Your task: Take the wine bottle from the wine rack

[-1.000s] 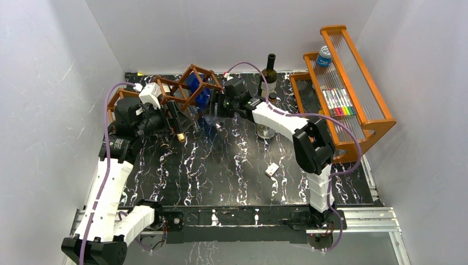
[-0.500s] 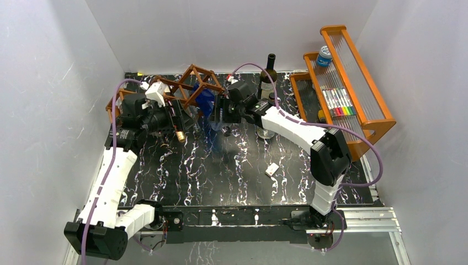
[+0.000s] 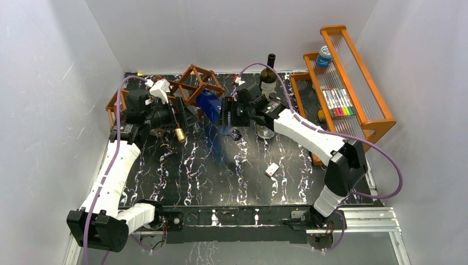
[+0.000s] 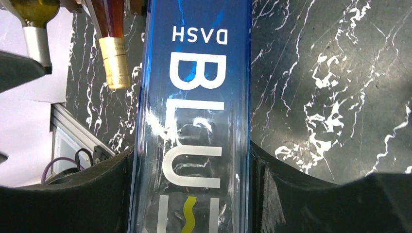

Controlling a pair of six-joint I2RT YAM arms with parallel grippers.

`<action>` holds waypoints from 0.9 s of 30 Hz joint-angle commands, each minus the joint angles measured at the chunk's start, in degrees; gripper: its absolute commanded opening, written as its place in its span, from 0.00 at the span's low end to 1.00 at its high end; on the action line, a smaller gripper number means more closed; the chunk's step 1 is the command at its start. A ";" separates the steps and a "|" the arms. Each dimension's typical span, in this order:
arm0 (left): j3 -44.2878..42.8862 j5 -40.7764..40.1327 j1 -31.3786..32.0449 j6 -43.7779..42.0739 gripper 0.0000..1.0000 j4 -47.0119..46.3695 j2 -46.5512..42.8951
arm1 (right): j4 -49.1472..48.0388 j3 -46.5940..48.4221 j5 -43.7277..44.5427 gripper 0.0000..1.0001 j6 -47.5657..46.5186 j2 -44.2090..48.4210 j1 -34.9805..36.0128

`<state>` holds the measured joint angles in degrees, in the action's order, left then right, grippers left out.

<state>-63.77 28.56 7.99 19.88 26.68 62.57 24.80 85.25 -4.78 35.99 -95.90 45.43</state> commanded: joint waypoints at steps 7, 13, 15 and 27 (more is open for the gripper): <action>1.58 7.75 0.17 4.98 0.98 -5.34 1.47 | 0.92 0.46 -2.63 0.00 -4.49 12.40 0.80; 4.15 10.92 0.93 7.68 0.98 -7.51 0.23 | 3.87 -1.35 -3.28 0.00 -6.00 16.62 0.78; 4.62 10.90 2.14 7.74 0.98 -7.56 0.09 | 3.75 -3.04 -4.23 0.00 -7.20 18.75 0.80; 7.02 0.00 22.18 -1.59 0.93 -13.68 -0.87 | 14.43 -6.50 0.92 0.00 -12.91 25.28 0.80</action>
<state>-58.13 32.27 24.56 23.31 17.04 63.59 44.58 77.62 -4.10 26.30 -76.51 46.19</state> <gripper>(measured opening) 0.945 0.714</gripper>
